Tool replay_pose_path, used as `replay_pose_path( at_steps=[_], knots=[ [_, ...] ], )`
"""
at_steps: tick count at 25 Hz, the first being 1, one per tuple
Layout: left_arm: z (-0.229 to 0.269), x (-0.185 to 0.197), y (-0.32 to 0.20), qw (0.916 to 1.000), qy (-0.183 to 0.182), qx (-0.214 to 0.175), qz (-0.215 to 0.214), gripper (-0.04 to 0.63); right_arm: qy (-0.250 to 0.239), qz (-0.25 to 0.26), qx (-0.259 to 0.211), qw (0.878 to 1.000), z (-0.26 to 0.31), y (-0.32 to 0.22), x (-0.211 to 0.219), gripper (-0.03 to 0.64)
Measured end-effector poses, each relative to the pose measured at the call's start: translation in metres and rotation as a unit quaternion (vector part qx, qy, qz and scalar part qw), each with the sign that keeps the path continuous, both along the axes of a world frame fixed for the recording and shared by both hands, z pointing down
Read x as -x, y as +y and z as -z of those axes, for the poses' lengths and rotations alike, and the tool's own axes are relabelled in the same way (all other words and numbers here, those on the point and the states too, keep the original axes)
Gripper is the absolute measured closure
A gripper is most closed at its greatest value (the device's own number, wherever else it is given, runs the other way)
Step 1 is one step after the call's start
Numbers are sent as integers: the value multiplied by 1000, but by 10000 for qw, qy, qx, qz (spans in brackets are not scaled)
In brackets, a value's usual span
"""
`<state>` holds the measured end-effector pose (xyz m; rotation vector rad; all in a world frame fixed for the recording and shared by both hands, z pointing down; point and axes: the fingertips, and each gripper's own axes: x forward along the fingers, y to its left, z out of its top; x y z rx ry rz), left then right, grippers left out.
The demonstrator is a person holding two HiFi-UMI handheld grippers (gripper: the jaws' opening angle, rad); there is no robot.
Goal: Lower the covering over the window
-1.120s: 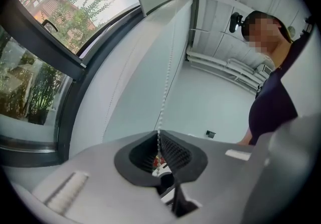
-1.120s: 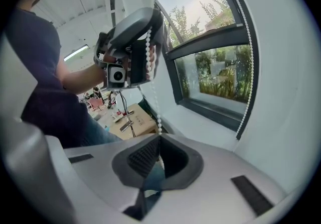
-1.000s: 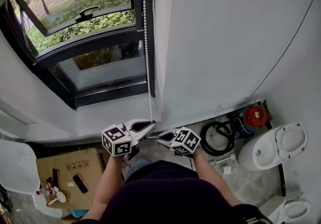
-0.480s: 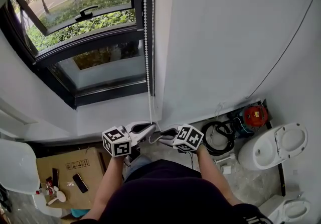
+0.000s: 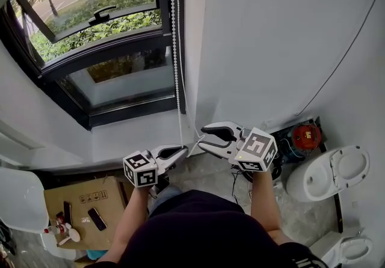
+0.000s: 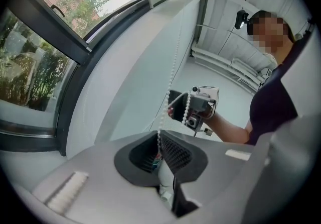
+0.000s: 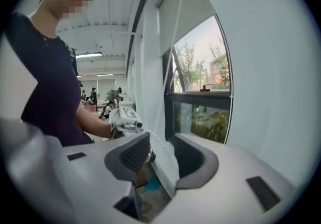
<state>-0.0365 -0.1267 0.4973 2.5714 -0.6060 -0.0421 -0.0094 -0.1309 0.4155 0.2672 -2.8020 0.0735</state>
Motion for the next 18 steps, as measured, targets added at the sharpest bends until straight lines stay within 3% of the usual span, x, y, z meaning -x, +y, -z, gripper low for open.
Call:
replay_pose_path(
  at_steps=[3,9,18],
  knots=[
    [0,-2,0,10000,15,4,-26,572,-230,59,-323,9992,30,4,2,495],
    [0,-2,0,10000,26,-1,-57,572,-1341,92,-456,9899,89,8,3,495],
    [0,-5,1,10000,47,-3,-85,572,-1099,-27,-376,9932,74,-6,27,495]
  ],
)
